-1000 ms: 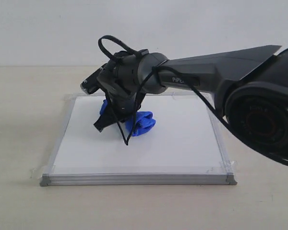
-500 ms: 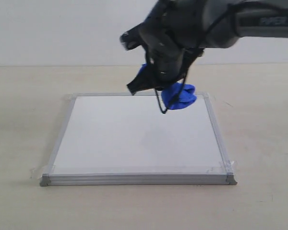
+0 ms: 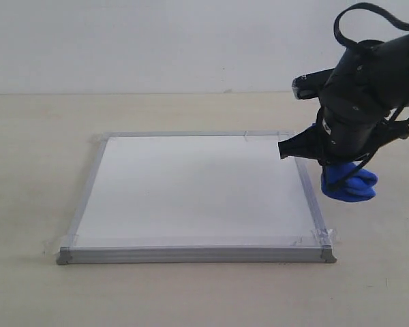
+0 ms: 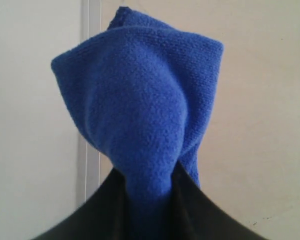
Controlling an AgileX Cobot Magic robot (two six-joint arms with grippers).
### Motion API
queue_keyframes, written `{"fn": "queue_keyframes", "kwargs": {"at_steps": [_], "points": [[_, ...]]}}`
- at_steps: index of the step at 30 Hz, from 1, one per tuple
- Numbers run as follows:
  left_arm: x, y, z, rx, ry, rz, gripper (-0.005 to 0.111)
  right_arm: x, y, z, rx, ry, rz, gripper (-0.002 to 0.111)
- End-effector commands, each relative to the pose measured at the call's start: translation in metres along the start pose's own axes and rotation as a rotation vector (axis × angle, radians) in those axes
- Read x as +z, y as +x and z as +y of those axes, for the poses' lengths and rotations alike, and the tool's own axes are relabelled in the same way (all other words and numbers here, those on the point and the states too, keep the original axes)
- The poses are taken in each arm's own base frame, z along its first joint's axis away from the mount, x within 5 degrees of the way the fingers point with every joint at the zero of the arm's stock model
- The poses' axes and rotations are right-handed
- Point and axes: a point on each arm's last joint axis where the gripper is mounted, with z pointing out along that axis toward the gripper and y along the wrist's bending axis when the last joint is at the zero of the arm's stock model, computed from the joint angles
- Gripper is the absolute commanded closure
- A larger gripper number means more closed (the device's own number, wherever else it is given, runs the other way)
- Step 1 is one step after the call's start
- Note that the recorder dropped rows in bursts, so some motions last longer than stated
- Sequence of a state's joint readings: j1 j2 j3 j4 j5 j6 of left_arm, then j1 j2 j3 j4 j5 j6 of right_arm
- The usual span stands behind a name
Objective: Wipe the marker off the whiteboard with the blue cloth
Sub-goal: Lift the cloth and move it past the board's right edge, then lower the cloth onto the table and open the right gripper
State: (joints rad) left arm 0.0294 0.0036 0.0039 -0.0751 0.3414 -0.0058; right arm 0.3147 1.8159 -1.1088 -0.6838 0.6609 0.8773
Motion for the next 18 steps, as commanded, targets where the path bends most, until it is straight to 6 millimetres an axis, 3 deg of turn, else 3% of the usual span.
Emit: {"fn": "queue_keyframes", "kwargs": {"at_steps": [1,8,14,18], "points": [[-0.001,-0.002,-0.001,-0.007,0.009,-0.01,0.102,0.017,0.002,-0.008,0.033,0.032,0.015,0.108],[-0.001,-0.002,-0.001,-0.007,0.009,-0.01,0.102,0.048,0.005,-0.011,-0.053,-0.009,0.031,0.108],[-0.001,-0.002,-0.001,-0.007,0.009,-0.01,0.102,0.061,0.005,0.0,-0.071,-0.086,-0.01,0.108],[-0.001,-0.002,-0.001,-0.007,0.009,-0.01,0.102,0.064,0.005,-0.003,-0.062,-0.034,-0.006,0.108]]}}
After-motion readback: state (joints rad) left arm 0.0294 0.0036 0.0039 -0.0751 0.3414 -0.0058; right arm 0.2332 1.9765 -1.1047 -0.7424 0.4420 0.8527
